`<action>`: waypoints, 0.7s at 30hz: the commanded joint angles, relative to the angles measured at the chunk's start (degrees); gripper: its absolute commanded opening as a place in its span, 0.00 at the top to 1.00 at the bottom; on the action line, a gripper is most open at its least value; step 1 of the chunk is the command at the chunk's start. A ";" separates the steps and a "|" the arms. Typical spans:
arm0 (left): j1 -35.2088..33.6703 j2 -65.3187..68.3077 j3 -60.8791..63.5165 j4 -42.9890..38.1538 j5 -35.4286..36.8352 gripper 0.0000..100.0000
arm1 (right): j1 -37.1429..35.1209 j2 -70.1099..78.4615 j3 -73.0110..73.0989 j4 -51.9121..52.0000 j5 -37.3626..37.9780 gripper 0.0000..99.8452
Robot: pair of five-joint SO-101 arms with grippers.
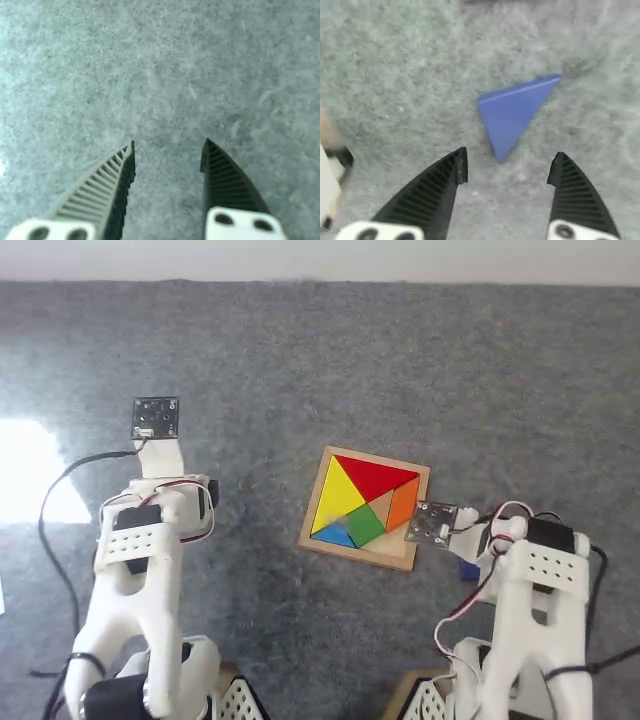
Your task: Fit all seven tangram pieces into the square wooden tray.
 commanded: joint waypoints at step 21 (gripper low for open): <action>-0.35 0.09 -0.66 -1.58 -0.62 0.79 | -9.01 19.03 -9.14 -5.93 -24.26 0.74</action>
